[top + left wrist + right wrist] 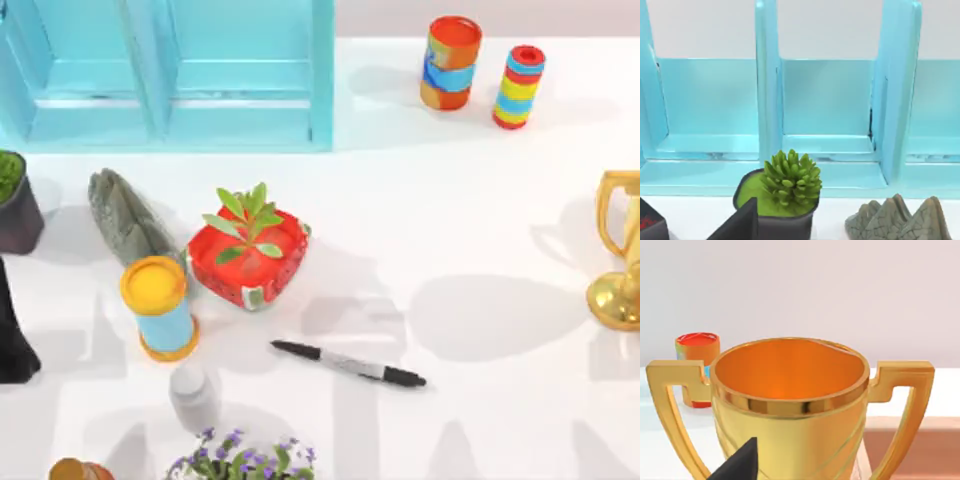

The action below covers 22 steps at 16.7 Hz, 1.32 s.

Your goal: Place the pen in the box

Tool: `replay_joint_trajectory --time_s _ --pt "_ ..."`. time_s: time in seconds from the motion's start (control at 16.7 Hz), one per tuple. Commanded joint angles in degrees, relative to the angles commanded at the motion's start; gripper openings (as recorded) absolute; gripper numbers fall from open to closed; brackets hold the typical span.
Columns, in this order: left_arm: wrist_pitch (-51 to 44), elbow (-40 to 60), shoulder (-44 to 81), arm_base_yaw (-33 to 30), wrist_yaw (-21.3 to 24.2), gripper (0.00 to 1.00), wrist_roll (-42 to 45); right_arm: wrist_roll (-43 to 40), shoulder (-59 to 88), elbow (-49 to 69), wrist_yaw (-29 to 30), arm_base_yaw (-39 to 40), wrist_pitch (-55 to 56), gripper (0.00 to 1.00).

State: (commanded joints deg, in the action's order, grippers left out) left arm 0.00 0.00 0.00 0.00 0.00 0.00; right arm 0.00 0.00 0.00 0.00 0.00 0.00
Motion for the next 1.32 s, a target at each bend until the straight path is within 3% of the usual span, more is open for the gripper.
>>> replay_joint_trajectory --time_s 0.24,0.54,1.32 --pt "0.00 0.00 0.00 0.00 0.00 1.00 0.00 -0.45 1.68 1.69 -0.53 1.51 -0.87 1.00" --pt "0.00 0.00 0.00 0.00 0.00 1.00 0.00 -4.09 16.27 14.44 -3.50 11.30 -9.16 1.00" --pt "0.00 0.00 0.00 0.00 0.00 1.00 0.00 -21.45 94.73 65.81 -7.65 38.78 -58.66 1.00"
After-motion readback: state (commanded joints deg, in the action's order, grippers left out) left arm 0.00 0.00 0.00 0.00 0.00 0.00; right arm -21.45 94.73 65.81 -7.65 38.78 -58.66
